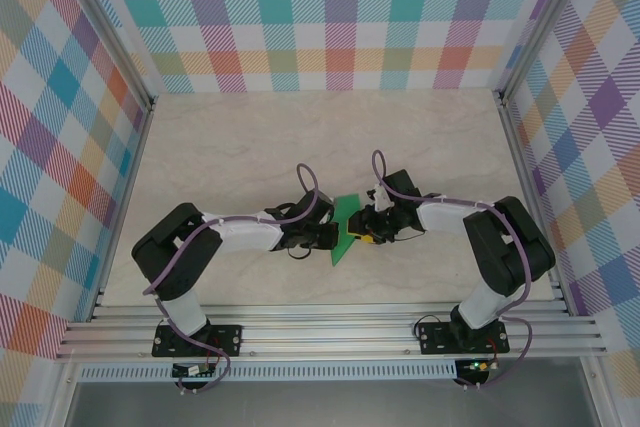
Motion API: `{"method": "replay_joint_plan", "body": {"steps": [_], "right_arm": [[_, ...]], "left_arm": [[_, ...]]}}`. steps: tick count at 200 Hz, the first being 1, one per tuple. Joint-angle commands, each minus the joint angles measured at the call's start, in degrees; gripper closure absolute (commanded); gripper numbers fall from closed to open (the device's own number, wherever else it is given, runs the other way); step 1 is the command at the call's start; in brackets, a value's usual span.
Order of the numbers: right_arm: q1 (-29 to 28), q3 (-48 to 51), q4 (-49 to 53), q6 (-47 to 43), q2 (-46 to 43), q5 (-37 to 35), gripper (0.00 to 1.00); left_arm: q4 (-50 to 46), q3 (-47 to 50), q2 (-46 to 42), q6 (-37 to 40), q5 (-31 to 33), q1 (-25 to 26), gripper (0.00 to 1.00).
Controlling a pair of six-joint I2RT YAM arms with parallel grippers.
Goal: Fold a paper plane with a square sheet of paper (pick it up from the middle)
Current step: Fourth fold the wing at the center of the table.
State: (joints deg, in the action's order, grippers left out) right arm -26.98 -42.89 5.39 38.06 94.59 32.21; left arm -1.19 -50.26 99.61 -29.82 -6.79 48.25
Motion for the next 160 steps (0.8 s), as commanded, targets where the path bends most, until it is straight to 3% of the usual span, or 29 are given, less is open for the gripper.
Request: {"method": "replay_joint_plan", "body": {"steps": [1, 42, 160], "right_arm": [[0.35, -1.78, -1.26, -1.56, 0.72, 1.50, 0.61], [0.35, -2.37, -0.34, -3.99, 1.83, 2.19, 0.64], [0.62, -4.61, 1.70, -7.35, 4.25, 0.52, 0.88]], "left_arm": [[1.15, 0.85, 0.69, -0.30, -0.02, -0.34, 0.93], [1.22, 0.97, 0.93, -0.41, -0.16, -0.34, 0.94], [0.44, 0.82, 1.09, -0.16, -0.33, -0.29, 0.94]]}}
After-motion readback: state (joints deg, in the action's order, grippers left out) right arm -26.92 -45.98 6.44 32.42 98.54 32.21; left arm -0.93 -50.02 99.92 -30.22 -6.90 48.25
